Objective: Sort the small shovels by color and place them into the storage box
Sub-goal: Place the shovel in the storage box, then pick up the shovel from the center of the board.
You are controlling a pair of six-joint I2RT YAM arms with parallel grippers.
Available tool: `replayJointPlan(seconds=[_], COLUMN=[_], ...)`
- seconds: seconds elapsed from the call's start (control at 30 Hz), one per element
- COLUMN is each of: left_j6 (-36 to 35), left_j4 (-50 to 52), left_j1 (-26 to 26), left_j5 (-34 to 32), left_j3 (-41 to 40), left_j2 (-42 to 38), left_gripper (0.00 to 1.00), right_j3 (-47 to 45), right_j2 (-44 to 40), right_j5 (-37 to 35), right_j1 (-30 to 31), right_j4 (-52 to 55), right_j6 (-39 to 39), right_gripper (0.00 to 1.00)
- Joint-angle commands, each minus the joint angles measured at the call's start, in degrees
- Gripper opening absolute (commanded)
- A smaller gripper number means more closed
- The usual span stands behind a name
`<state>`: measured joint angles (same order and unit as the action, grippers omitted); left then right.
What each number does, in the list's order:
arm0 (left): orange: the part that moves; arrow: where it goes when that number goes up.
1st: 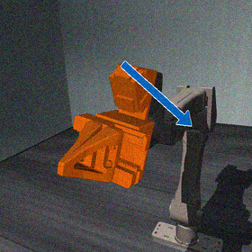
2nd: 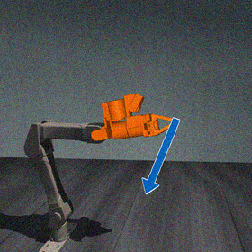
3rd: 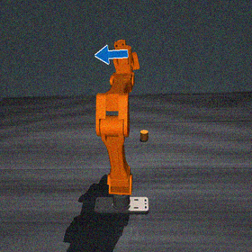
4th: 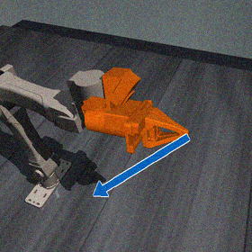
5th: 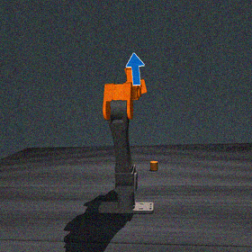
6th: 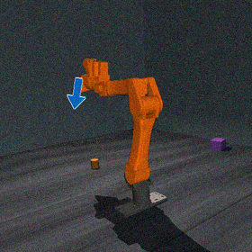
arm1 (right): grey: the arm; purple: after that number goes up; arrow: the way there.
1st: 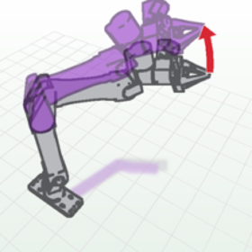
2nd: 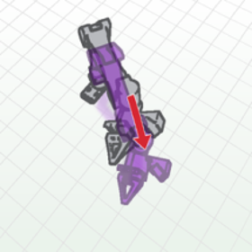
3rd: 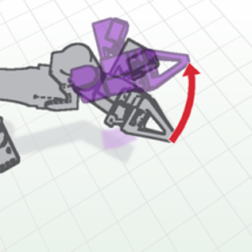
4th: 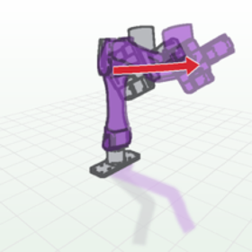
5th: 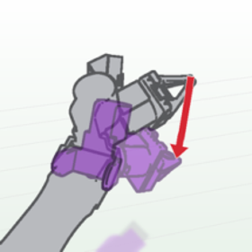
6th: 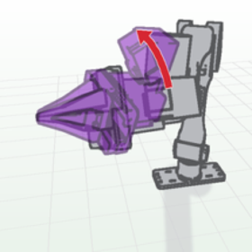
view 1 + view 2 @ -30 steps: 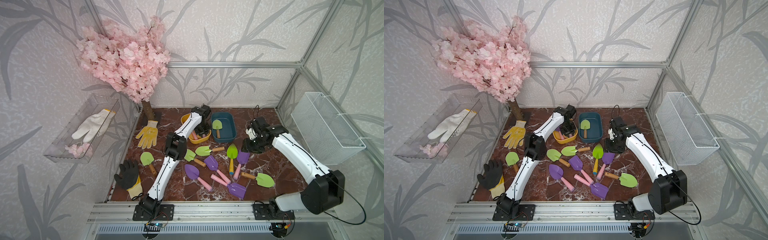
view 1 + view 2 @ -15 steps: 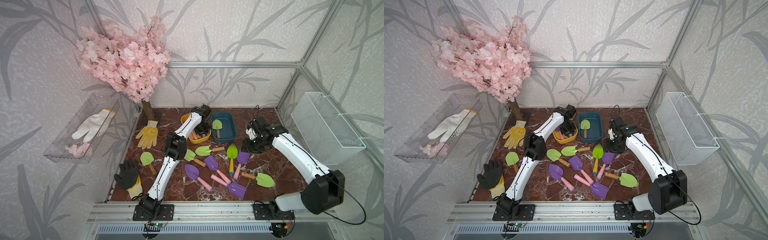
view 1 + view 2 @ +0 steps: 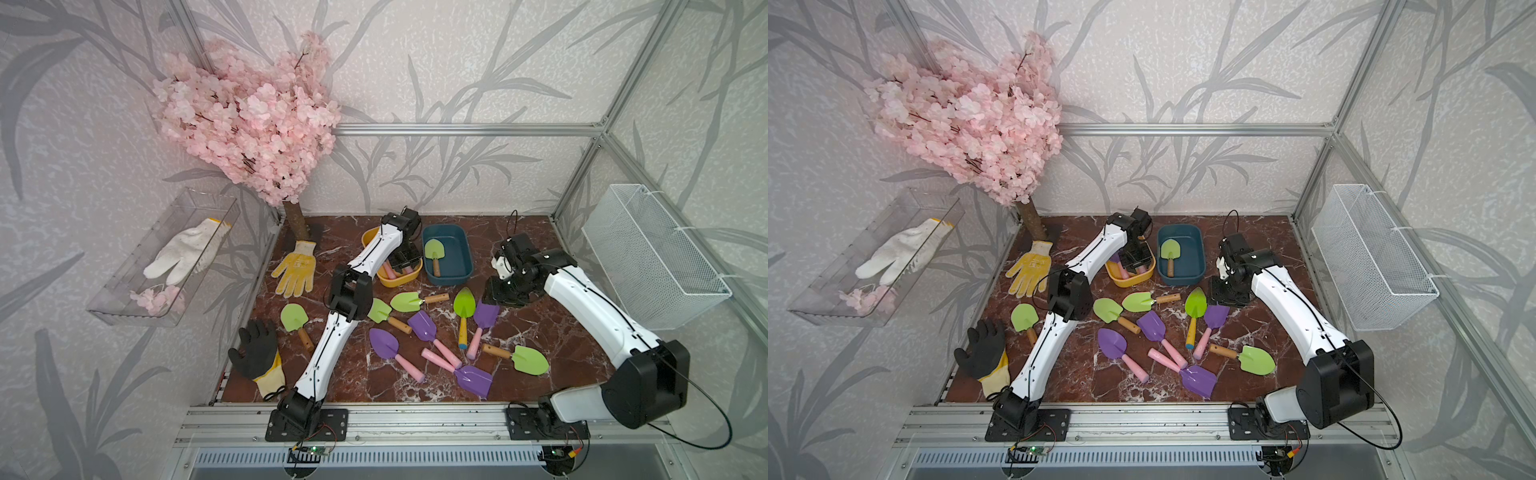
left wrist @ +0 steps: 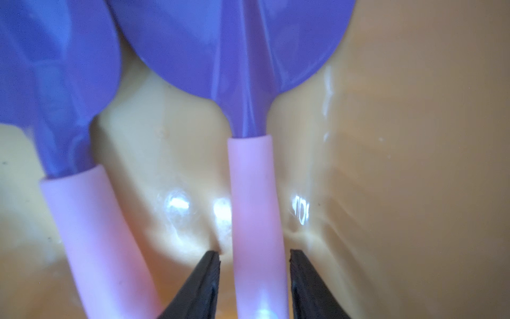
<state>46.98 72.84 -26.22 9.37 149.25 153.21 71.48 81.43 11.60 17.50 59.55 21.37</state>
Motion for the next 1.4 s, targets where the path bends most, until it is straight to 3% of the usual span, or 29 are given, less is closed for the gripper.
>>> replayJointPlan(seconds=[0.0, 0.23, 0.47, 0.57, 0.7, 0.9, 1.13, 1.37], left_j6=[-1.33, -3.44, -4.88, -5.36, -5.19, -3.54, 1.12, 3.63], left_j4=[1.3, 3.17, 4.87, 4.07, 2.12, -4.02, -5.59, -4.85], left_j1=[0.25, -0.64, -1.2, -2.1, -2.84, -2.96, -2.55, -1.52], left_j5=[-0.93, -6.69, -7.71, -8.69, -11.07, -14.48, -19.58, -20.25], left_j3=[1.83, 1.33, 0.77, -3.45, -13.87, -38.77, -61.77, -74.08], left_j2=[-2.65, -8.55, -15.37, -20.96, -31.44, -50.86, -67.71, -78.15], left_gripper=[0.5, 0.62, 0.64, 0.64, 0.64, 0.64, 0.64, 0.64], right_j3=[0.58, 0.74, 0.89, 1.27, 1.28, 0.03, -5.05, -13.16], right_j2=[-0.56, -1.36, -3.59, -4.76, -6.55, -9.01, -11.98, -15.7], right_j5=[-0.6, -0.4, -0.77, -0.94, -0.99, -1.74, -2.62, -1.95], right_j1=[-0.27, -0.27, -0.29, -0.27, -0.25, -0.18, 0.73, 1.25], right_j4=[0.64, 0.99, 1.51, 2.28, 3.24, 4.91, 6.07, 5.1], right_j6=[0.52, 1.39, 3.22, 3.93, 5.38, 7.73, 10.55, 16.93], right_gripper=[0.51, 0.51, 0.51, 0.51, 0.51, 0.51, 0.51, 0.51])
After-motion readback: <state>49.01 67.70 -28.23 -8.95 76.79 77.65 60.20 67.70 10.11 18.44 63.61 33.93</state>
